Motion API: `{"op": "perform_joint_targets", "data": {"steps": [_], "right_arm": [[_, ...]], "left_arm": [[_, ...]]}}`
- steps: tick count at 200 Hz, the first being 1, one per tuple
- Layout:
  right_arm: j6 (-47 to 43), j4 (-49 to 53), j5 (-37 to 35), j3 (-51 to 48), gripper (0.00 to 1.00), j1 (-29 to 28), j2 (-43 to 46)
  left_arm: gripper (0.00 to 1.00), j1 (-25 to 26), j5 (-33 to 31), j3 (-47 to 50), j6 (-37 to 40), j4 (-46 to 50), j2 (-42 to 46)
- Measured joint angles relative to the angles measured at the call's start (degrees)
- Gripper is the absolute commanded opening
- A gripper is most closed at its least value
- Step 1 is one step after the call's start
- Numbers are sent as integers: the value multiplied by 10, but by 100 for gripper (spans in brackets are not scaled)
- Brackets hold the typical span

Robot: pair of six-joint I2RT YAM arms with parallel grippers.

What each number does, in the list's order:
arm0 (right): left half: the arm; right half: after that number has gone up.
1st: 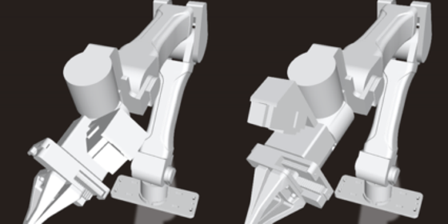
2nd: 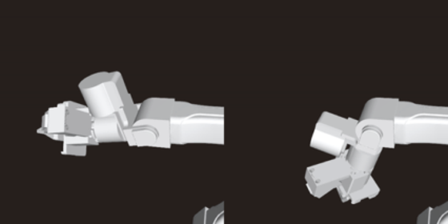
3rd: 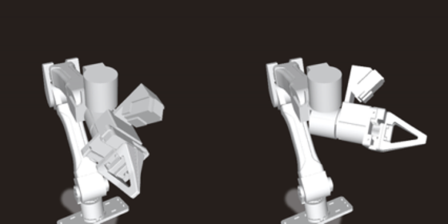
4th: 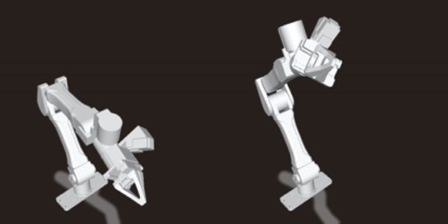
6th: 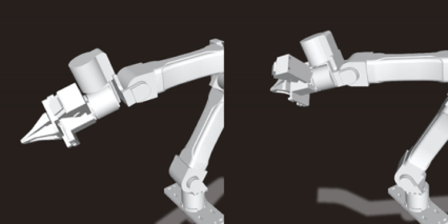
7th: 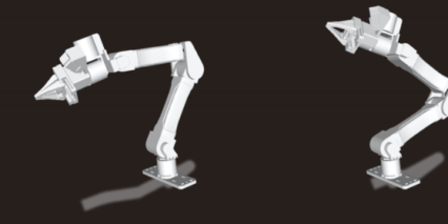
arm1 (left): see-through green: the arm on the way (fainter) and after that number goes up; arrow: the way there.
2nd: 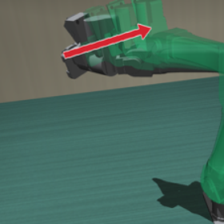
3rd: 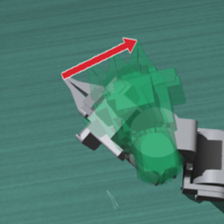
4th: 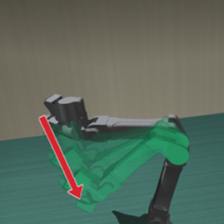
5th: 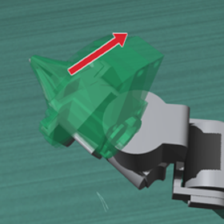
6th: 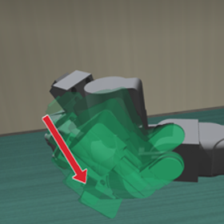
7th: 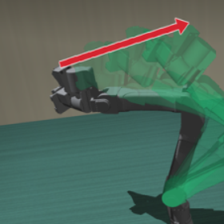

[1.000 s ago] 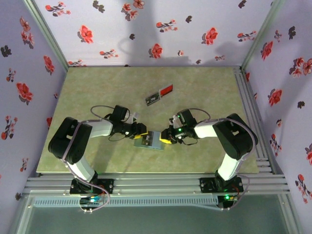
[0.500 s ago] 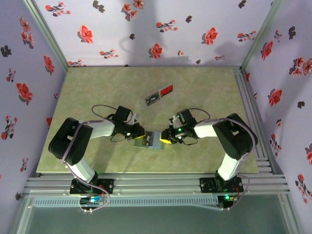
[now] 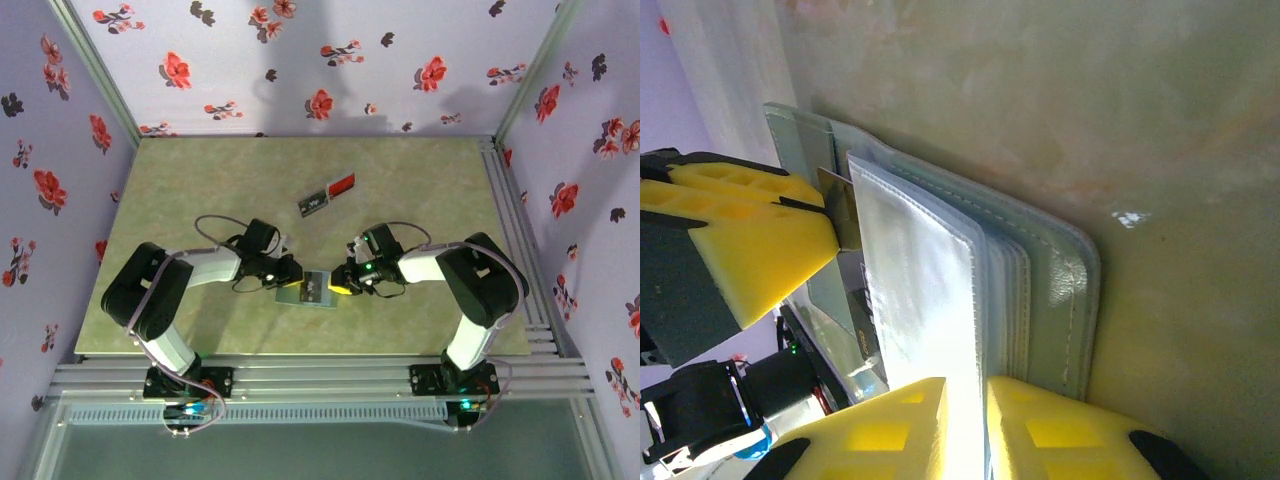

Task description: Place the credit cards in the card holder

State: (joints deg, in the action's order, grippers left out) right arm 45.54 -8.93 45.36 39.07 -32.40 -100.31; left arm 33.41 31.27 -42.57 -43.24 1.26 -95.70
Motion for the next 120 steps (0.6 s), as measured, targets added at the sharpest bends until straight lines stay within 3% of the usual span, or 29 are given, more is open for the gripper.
{"op": "perform_joint_targets", "data": {"steps": [98,120], "right_arm": [[0,-2,1,7,21,-5,-7],[0,-2,2,8,25,-6,-5]], "left_arm": [[19,34,-13,-17,-39,-11,-18],[13,38,-24,-24,-39,2,-18]]}}
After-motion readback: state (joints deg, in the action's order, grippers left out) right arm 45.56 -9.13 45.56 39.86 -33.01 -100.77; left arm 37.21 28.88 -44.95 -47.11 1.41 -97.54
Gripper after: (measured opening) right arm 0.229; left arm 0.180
